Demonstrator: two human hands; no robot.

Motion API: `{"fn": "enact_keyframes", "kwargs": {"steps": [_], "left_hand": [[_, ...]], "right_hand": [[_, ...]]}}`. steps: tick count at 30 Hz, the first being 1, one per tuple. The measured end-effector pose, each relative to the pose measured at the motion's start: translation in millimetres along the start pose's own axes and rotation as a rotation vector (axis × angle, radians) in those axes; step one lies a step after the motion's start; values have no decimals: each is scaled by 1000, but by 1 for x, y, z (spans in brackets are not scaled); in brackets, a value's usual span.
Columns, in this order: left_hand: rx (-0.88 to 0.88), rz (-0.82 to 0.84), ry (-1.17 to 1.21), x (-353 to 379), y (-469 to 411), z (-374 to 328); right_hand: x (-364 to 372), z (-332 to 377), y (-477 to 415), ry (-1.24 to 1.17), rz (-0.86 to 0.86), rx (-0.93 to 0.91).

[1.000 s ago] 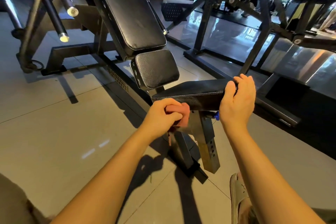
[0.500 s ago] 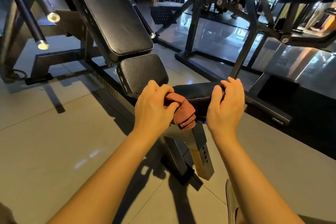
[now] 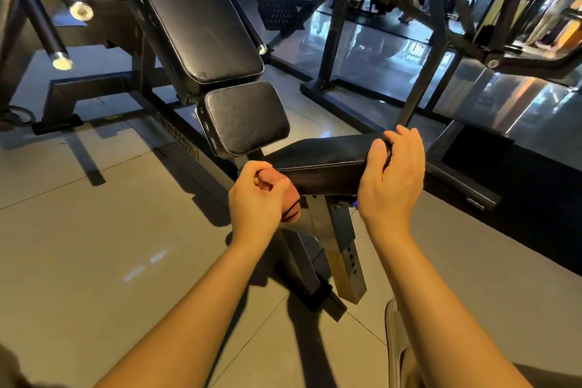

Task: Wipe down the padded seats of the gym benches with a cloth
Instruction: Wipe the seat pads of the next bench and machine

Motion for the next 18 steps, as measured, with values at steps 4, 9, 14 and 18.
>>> {"fn": "enact_keyframes", "kwargs": {"steps": [4,9,14,18], "left_hand": [[292,164,-56,33,24,-47],[238,66,-97,17,4,-24],[382,231,-107,39,27,-49],[163,84,-143,8,-4,-2]], "right_hand": [[0,0,-1,11,-18,-3],[0,0,0,4,22,1],[-1,0,0,2,17,-2],[1,0,-1,11,39,-8]]}}
Point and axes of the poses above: each hand's wrist, its own y-axis away from the middle knuckle, its own x-axis out of the palm, z = x × y, the point moved 7 cm from there along -y, towards the middle knuckle, and after that the axes turned 8 degrees about z, right-handed, at the moved point
